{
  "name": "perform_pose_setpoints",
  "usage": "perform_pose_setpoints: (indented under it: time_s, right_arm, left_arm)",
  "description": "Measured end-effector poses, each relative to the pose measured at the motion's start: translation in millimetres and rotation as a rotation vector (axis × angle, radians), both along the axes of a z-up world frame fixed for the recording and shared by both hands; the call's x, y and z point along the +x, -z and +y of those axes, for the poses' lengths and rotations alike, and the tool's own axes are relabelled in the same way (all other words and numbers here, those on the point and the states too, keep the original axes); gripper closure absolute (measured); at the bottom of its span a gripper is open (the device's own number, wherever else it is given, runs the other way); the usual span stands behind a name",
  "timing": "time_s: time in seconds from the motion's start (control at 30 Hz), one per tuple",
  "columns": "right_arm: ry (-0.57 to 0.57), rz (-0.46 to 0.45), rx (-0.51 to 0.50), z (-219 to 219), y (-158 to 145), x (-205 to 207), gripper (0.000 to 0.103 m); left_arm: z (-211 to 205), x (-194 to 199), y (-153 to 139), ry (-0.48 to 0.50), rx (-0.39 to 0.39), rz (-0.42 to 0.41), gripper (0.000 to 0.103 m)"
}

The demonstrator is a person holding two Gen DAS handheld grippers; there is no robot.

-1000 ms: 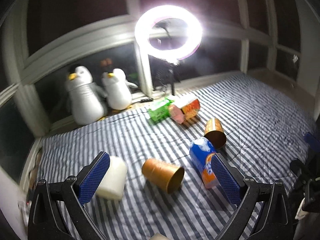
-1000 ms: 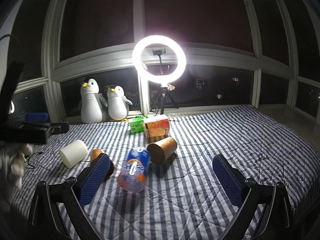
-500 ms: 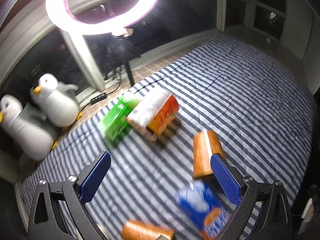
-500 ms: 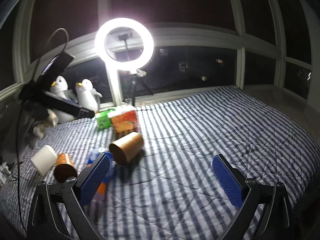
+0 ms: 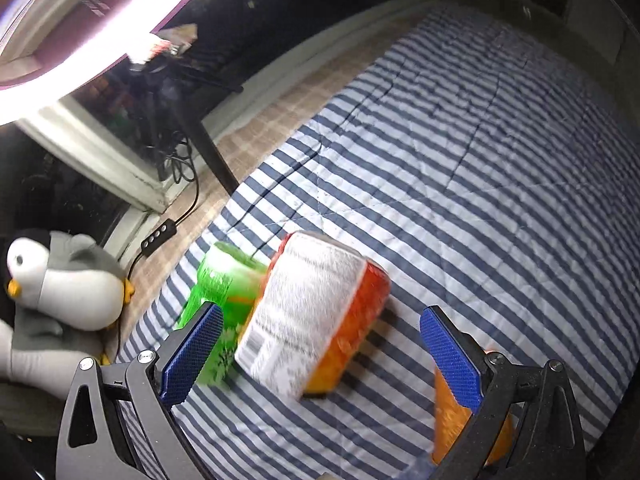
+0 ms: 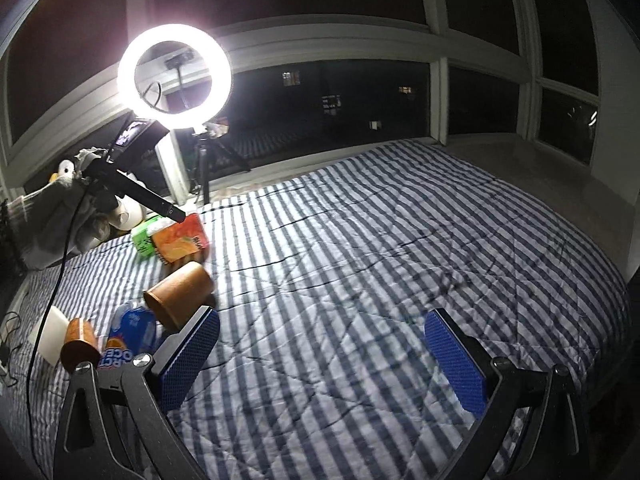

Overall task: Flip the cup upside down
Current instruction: 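Reach the left tool to the orange-labelled wrapped cup and grasp it, then lift the wrapped cup with the left tool and carry it toward the right tool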

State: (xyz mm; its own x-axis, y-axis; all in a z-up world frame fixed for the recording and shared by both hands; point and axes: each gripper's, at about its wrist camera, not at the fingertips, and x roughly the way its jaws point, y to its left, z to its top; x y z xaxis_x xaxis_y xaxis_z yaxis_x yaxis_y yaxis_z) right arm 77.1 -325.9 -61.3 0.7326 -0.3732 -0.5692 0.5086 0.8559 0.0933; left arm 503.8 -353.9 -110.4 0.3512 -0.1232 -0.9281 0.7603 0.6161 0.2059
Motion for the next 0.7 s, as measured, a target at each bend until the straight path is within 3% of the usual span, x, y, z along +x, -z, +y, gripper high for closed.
perform_pose_setpoints:
  time_s: [0.3,0.7]
  right_arm:
    - [0.044,0.013,0.074,-23.5,11.6,1.2,0.002]
    - [-0.009,0.016,0.108,-25.6,21.6,32.4,0.002]
  left_arm:
    - [-10.0,24.2,30.4,0.029,0.078,0.054,0.004]
    - [-13.6,33.3,60.3,0.070,0.132,0.074,0.012]
